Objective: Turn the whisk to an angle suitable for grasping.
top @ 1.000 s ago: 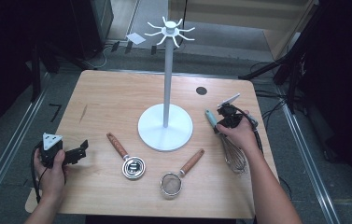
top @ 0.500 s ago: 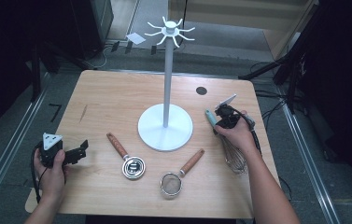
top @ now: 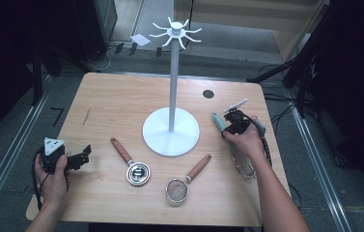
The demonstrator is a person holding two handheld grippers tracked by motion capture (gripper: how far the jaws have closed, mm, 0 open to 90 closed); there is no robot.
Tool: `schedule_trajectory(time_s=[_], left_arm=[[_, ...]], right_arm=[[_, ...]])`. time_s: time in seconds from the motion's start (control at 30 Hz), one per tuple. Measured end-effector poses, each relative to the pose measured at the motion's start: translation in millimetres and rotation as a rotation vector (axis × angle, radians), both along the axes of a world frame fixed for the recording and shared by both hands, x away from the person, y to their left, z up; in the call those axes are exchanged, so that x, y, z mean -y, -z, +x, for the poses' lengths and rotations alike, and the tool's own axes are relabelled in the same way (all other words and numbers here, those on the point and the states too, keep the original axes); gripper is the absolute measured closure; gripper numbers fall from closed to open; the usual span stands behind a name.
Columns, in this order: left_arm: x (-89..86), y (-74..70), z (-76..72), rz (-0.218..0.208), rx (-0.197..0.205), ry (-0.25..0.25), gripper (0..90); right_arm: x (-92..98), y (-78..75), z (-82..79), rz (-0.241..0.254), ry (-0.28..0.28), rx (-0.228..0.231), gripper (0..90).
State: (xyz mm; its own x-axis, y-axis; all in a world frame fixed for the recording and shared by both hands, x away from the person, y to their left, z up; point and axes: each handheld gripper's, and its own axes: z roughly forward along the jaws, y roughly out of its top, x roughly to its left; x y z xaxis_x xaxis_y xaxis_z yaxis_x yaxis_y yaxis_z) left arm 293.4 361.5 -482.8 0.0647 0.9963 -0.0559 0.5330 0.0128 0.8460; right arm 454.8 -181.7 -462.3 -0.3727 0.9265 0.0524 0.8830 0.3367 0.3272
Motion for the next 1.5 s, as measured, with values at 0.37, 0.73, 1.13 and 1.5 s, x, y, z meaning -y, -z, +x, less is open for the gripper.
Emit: schedule_trajectory(time_s=[0.37,0.73,1.13,1.5], left_arm=[[0.8,0.0,-0.3,0.005,-0.006,-0.008,0.2],[0.7,0.0,-0.3,0.004,-0.005,-0.01,0.2],[0.8,0.0,-0.3,0.005,-0.006,-0.009,0.2],[1.0,0.0,-0.3,0.007,-0.006,-0.011,0.2]], right_arm=[[11.2,-27.9,-16.6,0.094,-0.005,0.151,71.2],[15.1,-50.2,-33.3,0.187,-0.006,0.296,71.2],[17.6,-59.4,-47.2,0.267,-0.016,0.409,71.3],[13.9,-73.8,-62.1,0.335,-0.033,0.525,71.3]])
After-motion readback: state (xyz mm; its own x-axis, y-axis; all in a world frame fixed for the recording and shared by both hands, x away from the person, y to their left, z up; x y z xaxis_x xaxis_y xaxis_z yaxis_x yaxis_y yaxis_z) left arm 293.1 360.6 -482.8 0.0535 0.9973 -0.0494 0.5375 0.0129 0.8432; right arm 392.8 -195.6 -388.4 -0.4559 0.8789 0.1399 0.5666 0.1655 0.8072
